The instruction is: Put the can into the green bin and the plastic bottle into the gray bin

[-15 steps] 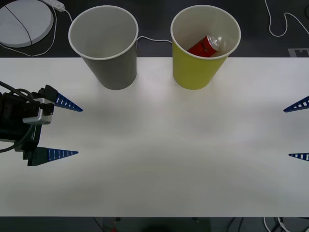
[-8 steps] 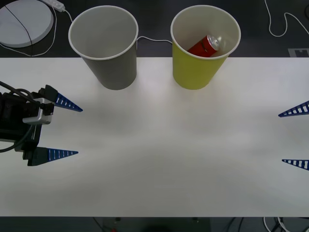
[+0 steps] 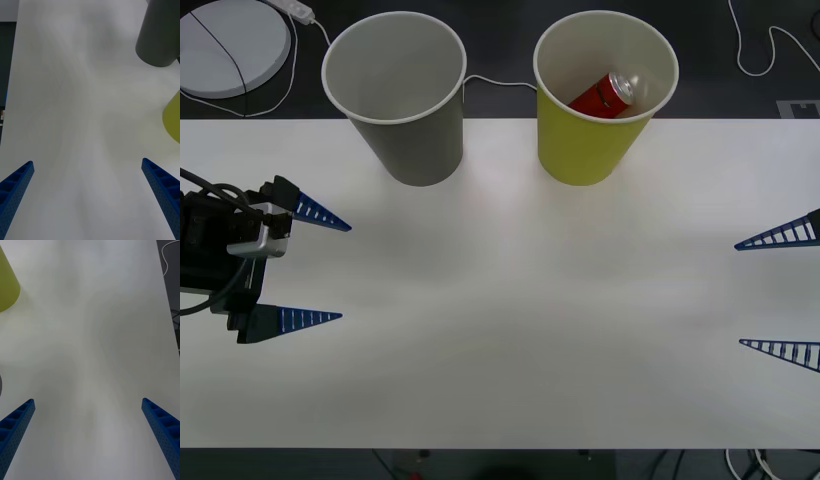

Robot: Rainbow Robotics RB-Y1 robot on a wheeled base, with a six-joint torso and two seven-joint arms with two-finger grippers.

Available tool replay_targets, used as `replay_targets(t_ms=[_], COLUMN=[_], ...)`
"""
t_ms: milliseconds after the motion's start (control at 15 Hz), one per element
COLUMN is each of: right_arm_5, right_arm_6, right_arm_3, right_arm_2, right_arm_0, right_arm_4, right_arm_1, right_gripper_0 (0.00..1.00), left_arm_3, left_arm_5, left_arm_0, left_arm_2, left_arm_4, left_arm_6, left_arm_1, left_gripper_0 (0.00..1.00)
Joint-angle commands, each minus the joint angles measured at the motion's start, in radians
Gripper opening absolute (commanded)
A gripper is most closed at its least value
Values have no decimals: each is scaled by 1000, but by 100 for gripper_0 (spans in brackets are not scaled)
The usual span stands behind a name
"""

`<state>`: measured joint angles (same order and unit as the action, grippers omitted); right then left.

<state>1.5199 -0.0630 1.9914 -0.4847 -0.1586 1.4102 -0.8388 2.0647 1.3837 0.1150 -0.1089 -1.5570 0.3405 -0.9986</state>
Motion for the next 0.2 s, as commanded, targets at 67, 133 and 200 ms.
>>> replay_targets(t_ms=[67,133,200], right_arm_5=[0,0,0], right_arm_6=[-6,-6,-6], right_arm_3=[0,0,0], right_arm_2=[1,1,1], right_arm_0=[-7,-7,-7], right_arm_4=[-2,-2,-2], right_arm_1=[1,1,1], right_gripper_0=[100,100,100], left_arm_3=[0,0,0], left_arm_5=[0,0,0], left_arm_0=[0,0,0], left_arm_2=[0,0,0], left_arm_4=[0,0,0], left_arm_6=[0,0,0], left_arm_1=[0,0,0], left_gripper_0=[100,100,100])
